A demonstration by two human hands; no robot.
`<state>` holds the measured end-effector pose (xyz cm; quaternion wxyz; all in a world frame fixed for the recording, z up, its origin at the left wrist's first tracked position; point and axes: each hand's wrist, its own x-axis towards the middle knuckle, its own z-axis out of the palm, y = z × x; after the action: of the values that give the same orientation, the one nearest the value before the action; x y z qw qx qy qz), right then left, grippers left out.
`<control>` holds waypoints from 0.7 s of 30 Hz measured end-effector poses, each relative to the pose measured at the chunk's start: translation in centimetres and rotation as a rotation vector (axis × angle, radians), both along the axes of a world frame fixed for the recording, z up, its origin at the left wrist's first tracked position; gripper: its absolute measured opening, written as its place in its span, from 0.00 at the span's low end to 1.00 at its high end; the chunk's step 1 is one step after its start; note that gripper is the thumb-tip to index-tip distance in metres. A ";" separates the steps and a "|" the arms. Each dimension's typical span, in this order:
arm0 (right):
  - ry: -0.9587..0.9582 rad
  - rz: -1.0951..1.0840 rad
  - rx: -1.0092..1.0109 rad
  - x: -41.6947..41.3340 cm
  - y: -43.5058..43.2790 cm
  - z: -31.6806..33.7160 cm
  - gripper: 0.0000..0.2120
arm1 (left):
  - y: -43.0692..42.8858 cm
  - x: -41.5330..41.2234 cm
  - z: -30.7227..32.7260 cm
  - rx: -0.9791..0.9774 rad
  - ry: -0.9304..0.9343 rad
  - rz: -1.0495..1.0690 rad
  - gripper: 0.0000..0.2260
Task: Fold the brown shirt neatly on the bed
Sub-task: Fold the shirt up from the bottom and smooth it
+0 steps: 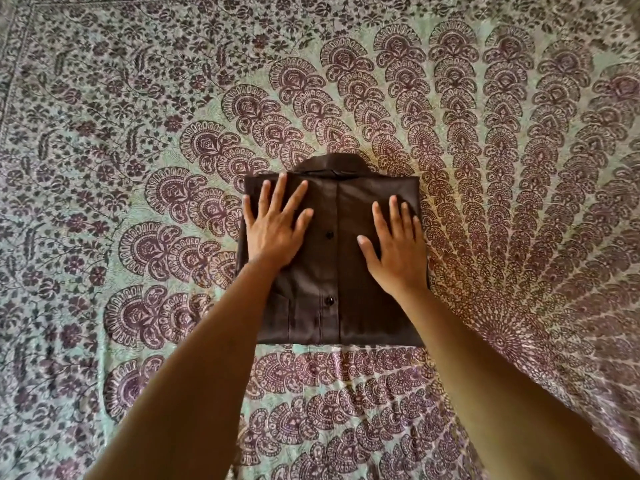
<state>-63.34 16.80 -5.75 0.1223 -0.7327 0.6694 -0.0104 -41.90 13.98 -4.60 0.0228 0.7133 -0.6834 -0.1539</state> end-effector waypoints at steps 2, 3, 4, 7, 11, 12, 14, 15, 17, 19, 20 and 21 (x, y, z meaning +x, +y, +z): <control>0.011 0.005 0.013 0.0 -0.1 0.1 0.31 | -0.8 1.2 -0.1 0.040 0.003 0.099 0.24; 0.015 -0.015 0.022 0.0 0.0 0.2 0.32 | -0.9 2.0 0.0 0.072 0.012 0.167 0.23; 0.021 -0.050 0.032 -0.1 0.1 0.3 0.33 | -0.9 2.9 0.1 0.109 0.018 0.237 0.23; 0.034 -0.221 0.103 -1.1 0.8 1.0 0.34 | 0.8 5.3 1.1 0.163 -0.025 0.373 0.22; 0.009 -0.282 0.054 -1.1 3.2 2.7 0.31 | 5.0 4.7 3.8 0.068 0.037 0.569 0.18; -0.018 -0.243 0.035 -0.6 3.8 3.3 0.30 | 6.0 4.1 4.3 0.109 0.065 0.619 0.18; -0.124 -0.154 0.053 0.7 4.7 4.0 0.28 | 7.4 2.9 4.7 0.232 0.149 0.699 0.23; -0.160 -0.119 0.086 1.2 4.8 4.3 0.27 | 7.7 2.5 4.7 0.279 0.219 0.742 0.27; -0.164 -0.085 0.194 1.8 4.8 4.6 0.26 | 7.3 2.5 5.1 0.314 0.404 0.855 0.27; -0.182 -0.112 0.259 2.1 4.4 5.1 0.25 | 6.7 3.0 5.9 0.319 0.527 0.888 0.19; -0.229 -0.135 0.283 2.3 4.0 5.8 0.25 | 6.5 3.1 6.3 0.324 0.538 0.841 0.16; -0.305 -0.165 0.313 2.6 3.6 6.5 0.24 | 6.3 3.1 6.8 0.319 0.531 0.772 0.15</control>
<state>-60.79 20.38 0.77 0.3330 -0.6376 0.6942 -0.0271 -38.77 20.30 2.16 0.1419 0.8453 -0.3077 -0.4132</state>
